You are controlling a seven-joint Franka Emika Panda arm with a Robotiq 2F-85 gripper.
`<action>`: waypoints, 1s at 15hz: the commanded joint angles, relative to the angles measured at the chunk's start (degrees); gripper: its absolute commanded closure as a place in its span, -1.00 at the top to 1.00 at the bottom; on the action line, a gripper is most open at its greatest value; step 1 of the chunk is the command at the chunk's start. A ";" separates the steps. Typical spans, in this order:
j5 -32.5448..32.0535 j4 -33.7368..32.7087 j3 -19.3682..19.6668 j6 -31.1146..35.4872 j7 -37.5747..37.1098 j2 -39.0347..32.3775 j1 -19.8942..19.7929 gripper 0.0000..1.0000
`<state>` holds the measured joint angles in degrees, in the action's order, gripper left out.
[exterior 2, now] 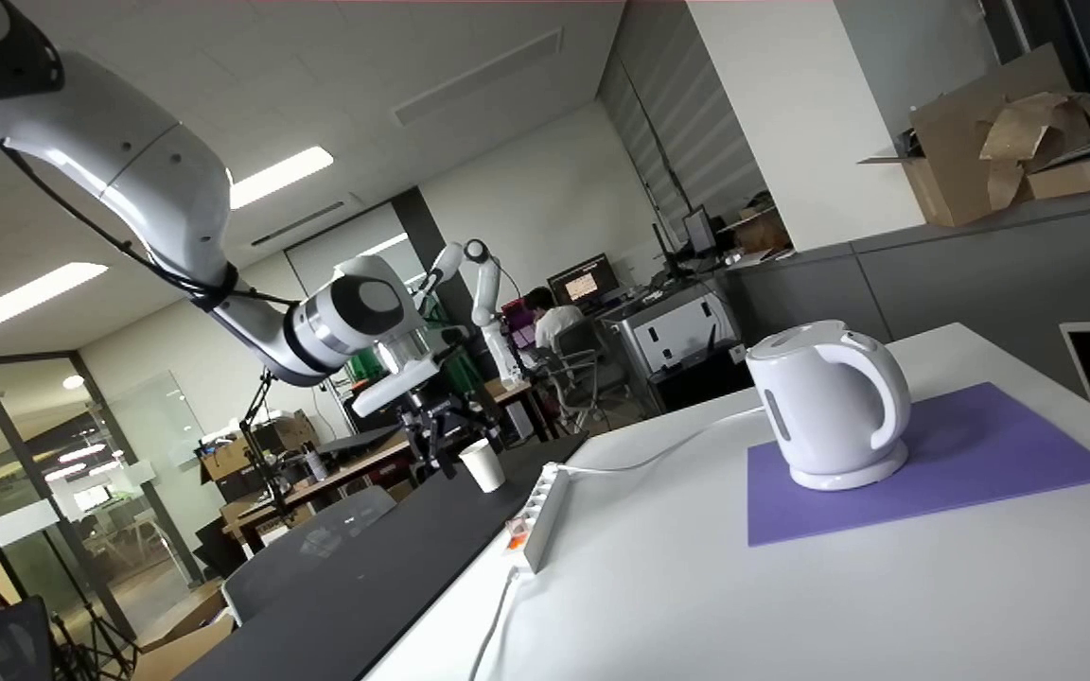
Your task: Press the switch on the adapter
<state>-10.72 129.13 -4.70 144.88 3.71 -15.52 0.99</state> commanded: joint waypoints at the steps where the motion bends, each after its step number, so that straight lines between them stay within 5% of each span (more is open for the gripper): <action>1: 3.46 -1.33 -0.18 3.47 5.83 -3.53 -0.81 0.32; 10: 8.41 -3.55 -1.39 8.76 12.62 -10.73 -2.05 -0.94; 15: 9.31 -5.95 -1.92 9.36 12.48 -14.74 -2.95 -1.00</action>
<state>-2.65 125.88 -5.60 154.54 15.47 -27.76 -0.60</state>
